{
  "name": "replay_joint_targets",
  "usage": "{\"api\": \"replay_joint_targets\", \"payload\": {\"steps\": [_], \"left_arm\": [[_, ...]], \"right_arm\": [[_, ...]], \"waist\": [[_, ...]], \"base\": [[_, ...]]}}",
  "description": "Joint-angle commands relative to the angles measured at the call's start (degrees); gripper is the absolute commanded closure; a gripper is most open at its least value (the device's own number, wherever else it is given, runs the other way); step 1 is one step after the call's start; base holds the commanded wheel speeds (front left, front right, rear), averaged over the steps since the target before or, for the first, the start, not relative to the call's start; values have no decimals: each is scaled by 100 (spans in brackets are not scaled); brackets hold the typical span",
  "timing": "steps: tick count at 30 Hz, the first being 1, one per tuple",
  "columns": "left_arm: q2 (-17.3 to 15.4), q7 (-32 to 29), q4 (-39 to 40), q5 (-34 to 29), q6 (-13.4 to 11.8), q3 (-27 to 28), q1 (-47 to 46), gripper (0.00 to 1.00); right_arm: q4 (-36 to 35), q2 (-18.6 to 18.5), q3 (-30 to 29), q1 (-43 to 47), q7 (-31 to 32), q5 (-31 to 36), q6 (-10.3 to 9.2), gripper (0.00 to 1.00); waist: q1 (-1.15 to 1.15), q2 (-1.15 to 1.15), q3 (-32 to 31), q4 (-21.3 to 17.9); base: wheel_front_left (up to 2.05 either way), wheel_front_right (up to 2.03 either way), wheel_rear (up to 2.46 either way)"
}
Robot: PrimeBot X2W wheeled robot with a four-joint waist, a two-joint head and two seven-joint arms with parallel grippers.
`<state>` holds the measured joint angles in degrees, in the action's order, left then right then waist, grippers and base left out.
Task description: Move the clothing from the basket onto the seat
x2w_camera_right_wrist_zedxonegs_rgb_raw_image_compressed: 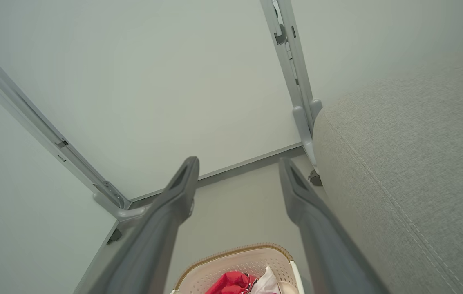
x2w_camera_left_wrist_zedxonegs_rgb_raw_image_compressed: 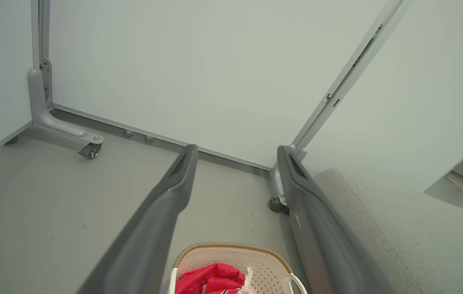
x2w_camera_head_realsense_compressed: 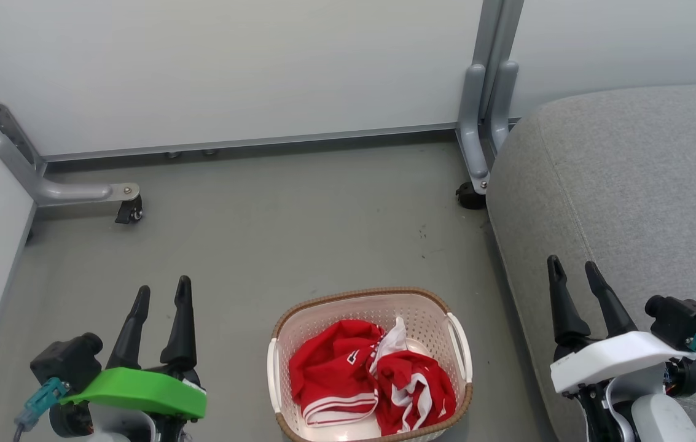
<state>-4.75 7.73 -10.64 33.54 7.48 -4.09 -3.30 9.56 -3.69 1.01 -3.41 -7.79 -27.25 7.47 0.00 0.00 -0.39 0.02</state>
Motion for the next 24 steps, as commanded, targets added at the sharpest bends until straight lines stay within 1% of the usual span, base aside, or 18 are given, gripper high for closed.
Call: {"api": "replay_joint_targets", "payload": {"steps": [1, 24], "left_arm": [[-58, 71, 36, -212, 1, -22, -9, 0], [13, 384, -111, -1513, 2, -58, 96, 0]], "right_arm": [[-27, 1, 27, 41, -65, 205, 2, 0], [180, 44, 133, 35, -379, 1505, 2, 0]], "waist": [[0, 0, -2, 2], [0, 0, -26, -12]], "base": [[0, 0, 0], [0, 0, 0]]}}
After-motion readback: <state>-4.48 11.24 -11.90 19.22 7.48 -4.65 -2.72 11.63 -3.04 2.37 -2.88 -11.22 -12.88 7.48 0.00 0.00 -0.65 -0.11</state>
